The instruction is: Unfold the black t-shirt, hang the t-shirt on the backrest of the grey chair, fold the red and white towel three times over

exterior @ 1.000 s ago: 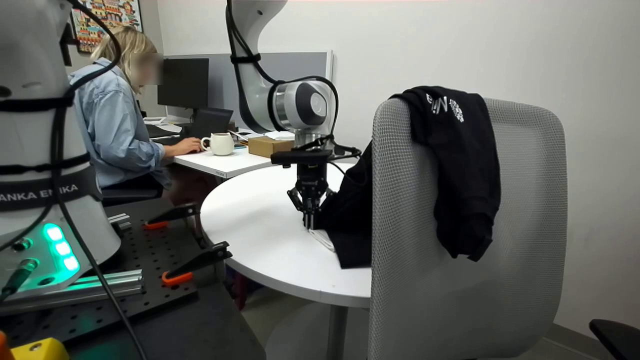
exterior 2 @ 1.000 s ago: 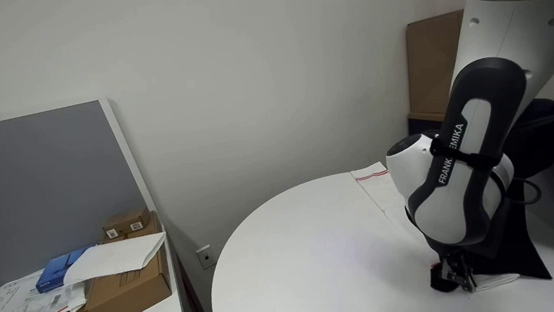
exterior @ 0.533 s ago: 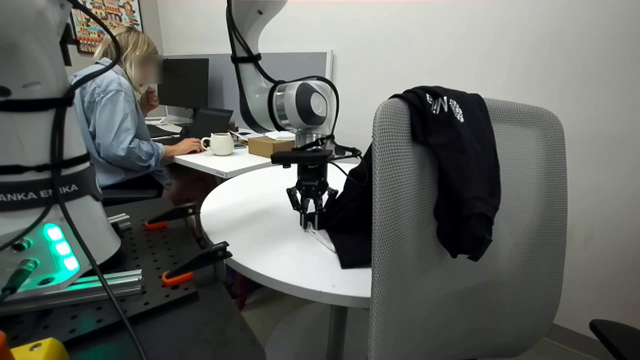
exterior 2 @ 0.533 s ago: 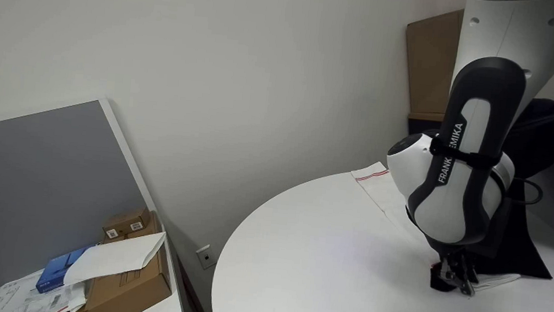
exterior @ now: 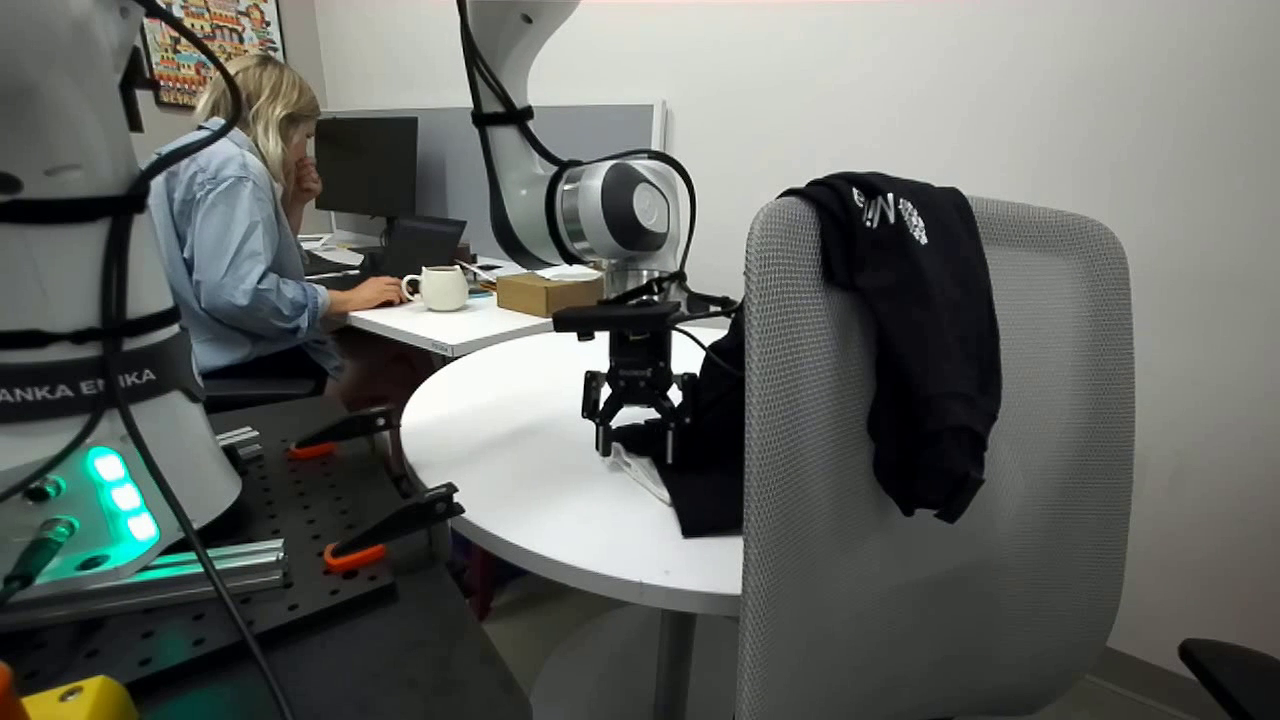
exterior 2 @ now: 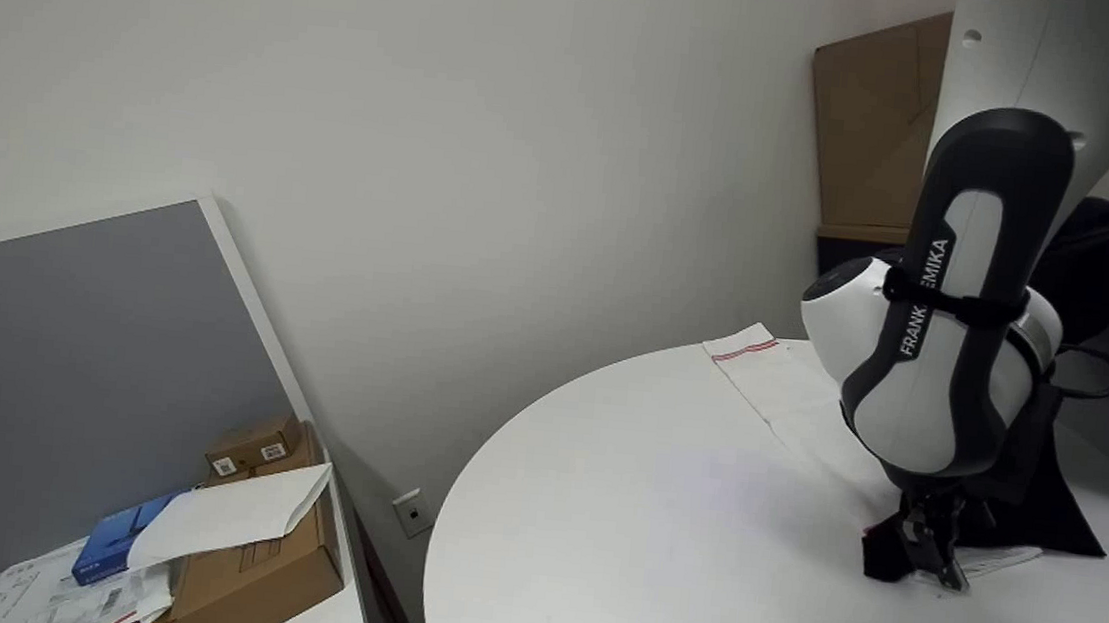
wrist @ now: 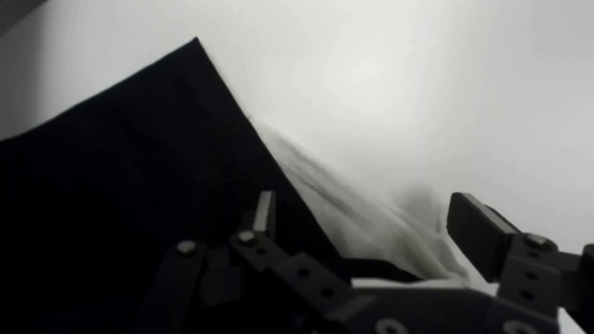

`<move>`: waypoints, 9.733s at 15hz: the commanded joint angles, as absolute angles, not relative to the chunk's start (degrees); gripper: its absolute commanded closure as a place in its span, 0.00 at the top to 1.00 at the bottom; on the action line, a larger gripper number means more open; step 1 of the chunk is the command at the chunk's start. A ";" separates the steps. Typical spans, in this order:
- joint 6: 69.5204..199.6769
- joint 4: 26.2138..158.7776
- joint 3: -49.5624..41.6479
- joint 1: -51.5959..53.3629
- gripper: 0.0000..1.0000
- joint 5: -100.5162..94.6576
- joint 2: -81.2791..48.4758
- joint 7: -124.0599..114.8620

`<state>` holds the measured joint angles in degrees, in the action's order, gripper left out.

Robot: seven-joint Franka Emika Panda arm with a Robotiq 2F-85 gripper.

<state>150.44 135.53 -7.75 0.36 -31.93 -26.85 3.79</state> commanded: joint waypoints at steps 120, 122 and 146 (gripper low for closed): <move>111.49 112.02 6.43 9.18 0.01 -44.81 -24.09 6.75; 111.48 114.69 8.61 10.89 0.01 -43.84 -23.61 6.42; 95.20 100.47 4.38 0.53 0.01 -6.48 -24.92 14.09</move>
<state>98.12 106.51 5.44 1.80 -11.38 -21.97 15.35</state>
